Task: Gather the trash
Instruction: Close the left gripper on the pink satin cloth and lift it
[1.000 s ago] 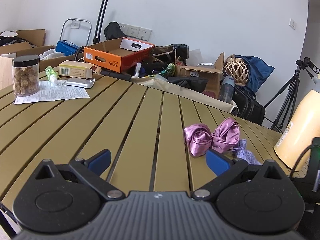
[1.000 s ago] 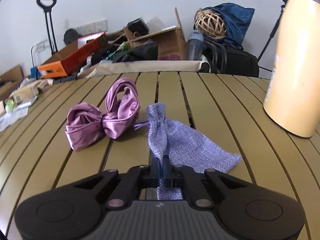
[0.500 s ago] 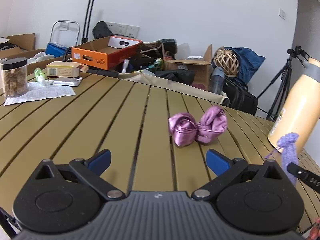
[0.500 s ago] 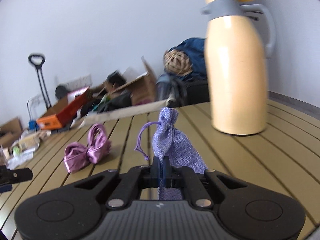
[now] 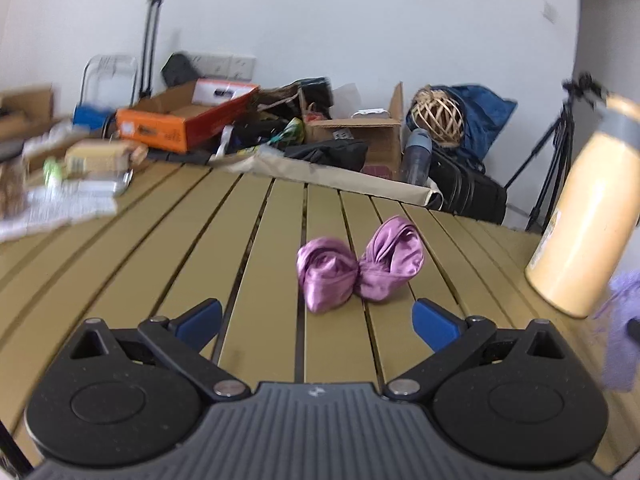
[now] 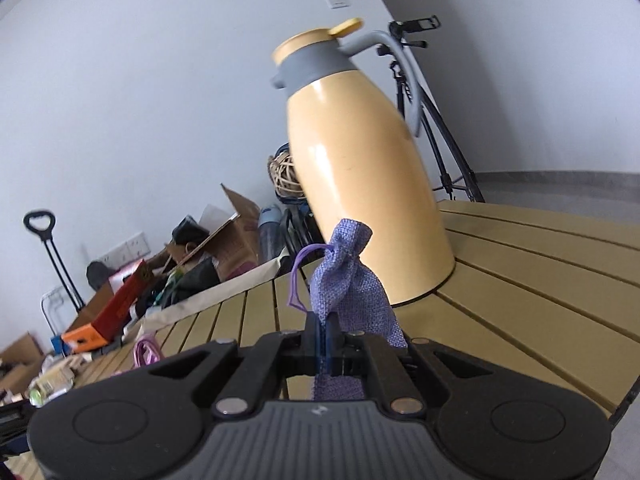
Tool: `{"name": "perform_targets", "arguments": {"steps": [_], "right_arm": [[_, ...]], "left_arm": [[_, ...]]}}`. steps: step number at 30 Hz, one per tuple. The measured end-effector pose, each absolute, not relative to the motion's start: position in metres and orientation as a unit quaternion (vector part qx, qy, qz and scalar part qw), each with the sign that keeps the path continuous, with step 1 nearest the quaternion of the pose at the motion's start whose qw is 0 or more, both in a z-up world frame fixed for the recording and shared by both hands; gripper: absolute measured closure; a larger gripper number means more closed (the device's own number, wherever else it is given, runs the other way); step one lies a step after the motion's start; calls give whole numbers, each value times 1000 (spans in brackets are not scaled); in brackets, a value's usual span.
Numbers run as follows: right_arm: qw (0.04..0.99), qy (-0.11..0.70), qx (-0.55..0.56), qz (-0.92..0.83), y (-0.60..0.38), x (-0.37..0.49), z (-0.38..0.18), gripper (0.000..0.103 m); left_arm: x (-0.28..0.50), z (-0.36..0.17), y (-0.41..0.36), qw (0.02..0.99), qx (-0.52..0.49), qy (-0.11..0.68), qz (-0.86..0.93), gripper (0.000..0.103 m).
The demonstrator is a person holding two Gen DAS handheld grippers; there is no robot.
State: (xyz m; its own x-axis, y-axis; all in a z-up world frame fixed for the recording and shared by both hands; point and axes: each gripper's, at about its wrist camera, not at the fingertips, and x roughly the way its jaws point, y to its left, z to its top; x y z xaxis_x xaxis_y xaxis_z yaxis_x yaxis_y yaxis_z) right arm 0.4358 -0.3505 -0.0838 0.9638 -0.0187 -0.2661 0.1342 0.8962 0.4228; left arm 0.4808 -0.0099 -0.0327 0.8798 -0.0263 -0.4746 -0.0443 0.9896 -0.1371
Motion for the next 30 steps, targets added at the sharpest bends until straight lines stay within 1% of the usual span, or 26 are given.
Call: {"name": "perform_targets", "arguments": {"steps": [5,10,16,21,28,30], "right_arm": [[966,122,224,-48,-353,439,-86,101],[962,126,240,-45,-360,444,-93,101],[959,122,251,-39,-362,447,-95,101],[958,124,257,-35,-364,447,-95,101],[958,118,261,-34,-369,448,-94,101],[958,117,261,-33,-369,447,-94,101]], "left_arm": [[513,-28,-38,968,-7,252,-14,0],[548,-34,-56,963,13,268,-35,0],[581,-43,-79,957,62,281,-22,0],[607,-56,-94,947,124,297,3,0],[632,-73,-86,931,126,342,31,0],[631,-75,-82,930,122,345,33,0]]}}
